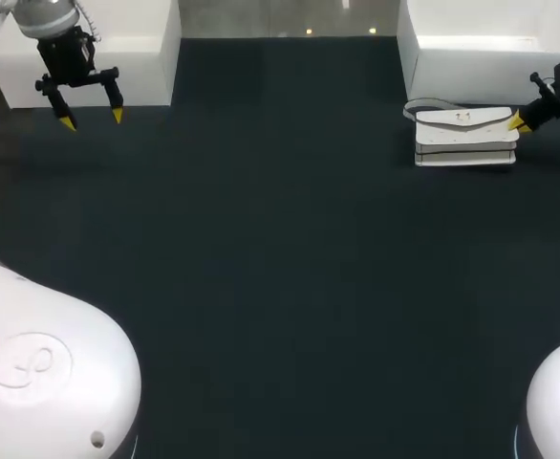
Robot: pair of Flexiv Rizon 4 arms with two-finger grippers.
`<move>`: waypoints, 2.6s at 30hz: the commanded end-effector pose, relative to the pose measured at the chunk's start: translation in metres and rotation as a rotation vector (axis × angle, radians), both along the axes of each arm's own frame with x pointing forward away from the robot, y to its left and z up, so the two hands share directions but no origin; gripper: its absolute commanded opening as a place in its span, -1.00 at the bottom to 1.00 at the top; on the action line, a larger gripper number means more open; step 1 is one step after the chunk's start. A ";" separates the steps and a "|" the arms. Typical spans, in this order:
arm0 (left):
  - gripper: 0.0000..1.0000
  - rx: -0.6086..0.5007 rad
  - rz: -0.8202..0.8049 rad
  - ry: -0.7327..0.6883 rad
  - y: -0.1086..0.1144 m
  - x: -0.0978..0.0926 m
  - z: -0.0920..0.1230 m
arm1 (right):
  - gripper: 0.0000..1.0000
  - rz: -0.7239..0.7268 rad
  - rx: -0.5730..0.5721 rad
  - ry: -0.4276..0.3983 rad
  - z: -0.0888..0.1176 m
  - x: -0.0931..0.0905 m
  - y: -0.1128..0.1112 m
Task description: Pick up the bag, open it, inspect its contents, close it, and place it on the opposite side
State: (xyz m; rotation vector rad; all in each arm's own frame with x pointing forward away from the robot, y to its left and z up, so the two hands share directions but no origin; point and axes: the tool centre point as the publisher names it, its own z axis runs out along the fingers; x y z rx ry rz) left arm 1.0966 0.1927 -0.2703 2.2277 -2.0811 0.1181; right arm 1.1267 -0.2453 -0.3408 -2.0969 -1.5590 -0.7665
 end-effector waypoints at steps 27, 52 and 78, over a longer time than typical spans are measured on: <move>1.00 0.054 -0.168 -0.153 -0.025 -0.016 0.013 | -1.00 0.012 -0.099 0.003 -0.001 0.035 -0.074; 1.00 0.054 -0.168 -0.153 -0.025 -0.016 0.013 | 1.00 -0.033 -0.104 0.041 0.000 0.053 -0.097; 1.00 0.054 -0.168 -0.153 -0.025 -0.016 0.013 | 1.00 -0.011 -0.503 -0.060 0.080 -0.017 0.000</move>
